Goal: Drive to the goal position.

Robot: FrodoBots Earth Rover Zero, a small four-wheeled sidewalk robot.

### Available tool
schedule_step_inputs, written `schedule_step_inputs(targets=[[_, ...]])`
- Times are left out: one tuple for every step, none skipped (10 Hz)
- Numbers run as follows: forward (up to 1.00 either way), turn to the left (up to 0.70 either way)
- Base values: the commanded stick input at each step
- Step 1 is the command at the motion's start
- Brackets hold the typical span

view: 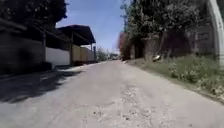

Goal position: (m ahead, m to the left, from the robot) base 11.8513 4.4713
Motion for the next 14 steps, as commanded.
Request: schedule_step_inputs(targets=[[1.00, 0.02], [1.00, 0.02], [1.00, -0.09], [1.00, -0.28], [1.00, -0.38], [1.00, -0.38], [1.00, -0.30], [1.00, -0.10], [1.00, 0.02], [1.00, 0.02], [1.00, 0.02], [1.00, 0.02], [1.00, 0.02], [1.00, 0.02]])
